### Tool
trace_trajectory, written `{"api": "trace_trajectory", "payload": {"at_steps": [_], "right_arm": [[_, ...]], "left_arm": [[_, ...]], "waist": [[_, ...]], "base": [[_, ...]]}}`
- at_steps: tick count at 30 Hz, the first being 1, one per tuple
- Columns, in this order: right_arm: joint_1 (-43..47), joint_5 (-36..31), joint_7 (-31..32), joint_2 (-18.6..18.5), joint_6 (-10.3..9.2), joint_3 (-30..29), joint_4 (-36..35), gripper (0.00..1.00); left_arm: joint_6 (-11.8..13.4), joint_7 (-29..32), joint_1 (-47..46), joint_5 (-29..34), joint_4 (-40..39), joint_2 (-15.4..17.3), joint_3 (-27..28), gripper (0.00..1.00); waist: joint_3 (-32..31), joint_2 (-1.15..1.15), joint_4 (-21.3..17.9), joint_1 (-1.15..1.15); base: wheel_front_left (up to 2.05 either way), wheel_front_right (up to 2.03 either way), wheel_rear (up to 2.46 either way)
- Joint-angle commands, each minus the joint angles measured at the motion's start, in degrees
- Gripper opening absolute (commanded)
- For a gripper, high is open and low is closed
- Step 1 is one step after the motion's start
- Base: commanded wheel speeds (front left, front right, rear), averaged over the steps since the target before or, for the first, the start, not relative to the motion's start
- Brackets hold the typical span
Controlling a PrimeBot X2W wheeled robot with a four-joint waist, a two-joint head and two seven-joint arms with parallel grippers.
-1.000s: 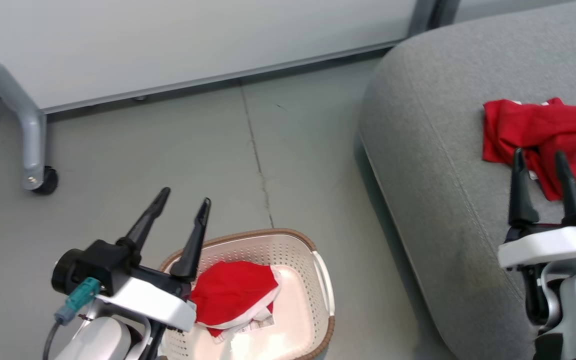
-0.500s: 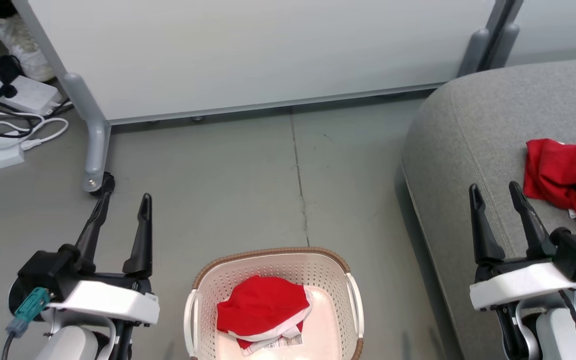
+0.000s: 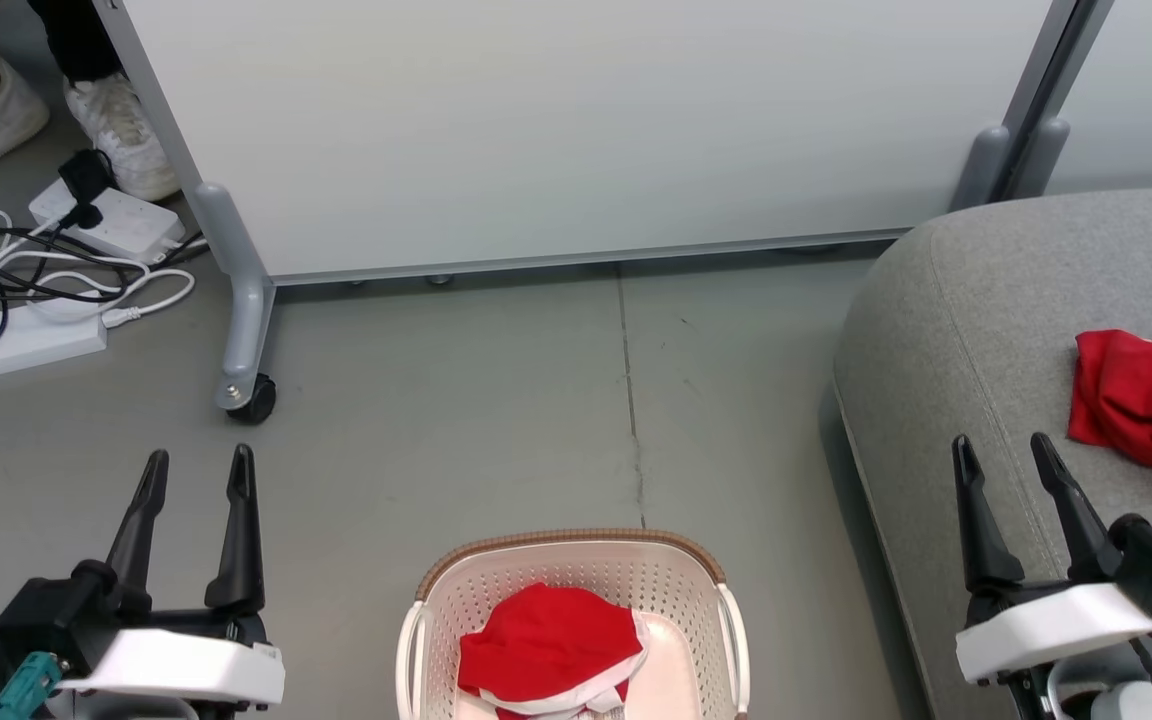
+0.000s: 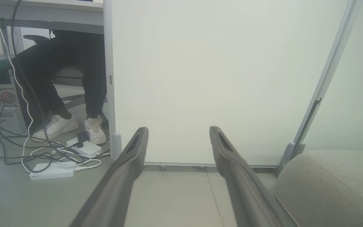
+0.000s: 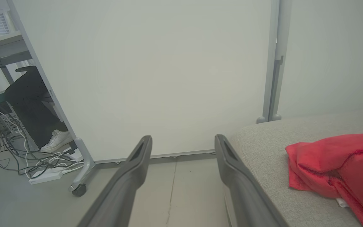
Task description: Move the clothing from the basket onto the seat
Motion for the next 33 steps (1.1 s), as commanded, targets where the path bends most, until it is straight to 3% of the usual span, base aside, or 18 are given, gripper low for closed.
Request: {"api": "trace_trajectory", "payload": {"at_steps": [1,13,33], "right_arm": [[1.0,-0.3,0.2,-0.4,0.11,-0.1,-0.2,1.0],[6.4,-0.9,3.0,-0.4,0.11,-0.7,-2.4,1.0],[8.3,-0.7,4.5,-0.4,0.11,-0.7,-4.4,1.0]], "left_arm": [[-0.4,-0.1,0.9,0.9,0.1,0.0,0.5,1.0],[-2.5,-0.1,5.4,5.4,2.2,-1.2,-0.6,1.0],[-2.5,-0.1,4.5,6.5,4.7,-1.0,-1.9,1.0]], "waist": [[-0.6,0.0,0.3,0.0],[-3.4,0.0,1.3,0.0],[-3.8,0.0,1.6,0.0]], "base": [[0.0,0.0,0.0],[0.0,0.0,0.0],[0.0,0.0,0.0]]}}
